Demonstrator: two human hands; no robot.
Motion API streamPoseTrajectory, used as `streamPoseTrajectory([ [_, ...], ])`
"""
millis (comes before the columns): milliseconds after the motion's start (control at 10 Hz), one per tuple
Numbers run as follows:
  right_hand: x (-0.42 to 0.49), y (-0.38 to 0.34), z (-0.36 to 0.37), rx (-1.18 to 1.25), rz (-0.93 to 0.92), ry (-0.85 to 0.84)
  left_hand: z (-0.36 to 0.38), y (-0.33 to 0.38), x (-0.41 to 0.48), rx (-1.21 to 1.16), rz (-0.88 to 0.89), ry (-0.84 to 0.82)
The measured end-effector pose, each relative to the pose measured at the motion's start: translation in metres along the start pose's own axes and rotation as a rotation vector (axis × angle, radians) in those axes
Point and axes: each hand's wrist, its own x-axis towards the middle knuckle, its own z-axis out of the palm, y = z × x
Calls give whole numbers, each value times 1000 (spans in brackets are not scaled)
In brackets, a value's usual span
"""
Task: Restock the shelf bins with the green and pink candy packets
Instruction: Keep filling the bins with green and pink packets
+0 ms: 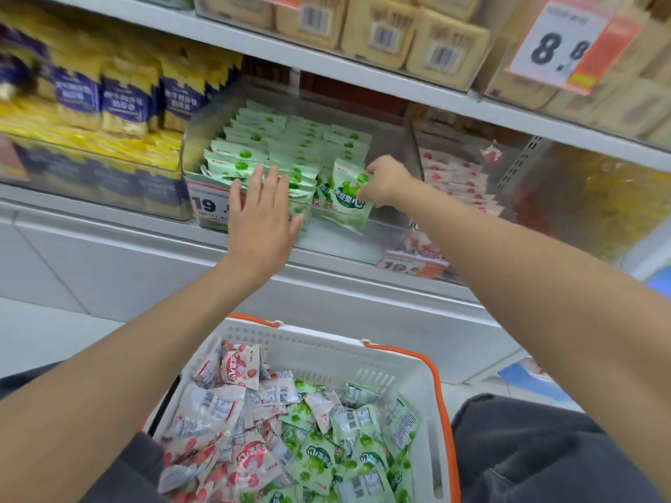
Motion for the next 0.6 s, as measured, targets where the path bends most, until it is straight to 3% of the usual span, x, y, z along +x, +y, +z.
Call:
streamPoseTrajectory([
  [100,15,1,22,170,155,19,2,-1,-1,40,10,-4],
  [200,23,1,34,341,287,-79,4,-1,-2,70,14,12],
  [300,28,-2,42,549,309,-164,7,2,-1,72,-11,8],
  [600,38,9,48,670,343,-23,10,6,-2,95,-35,49],
])
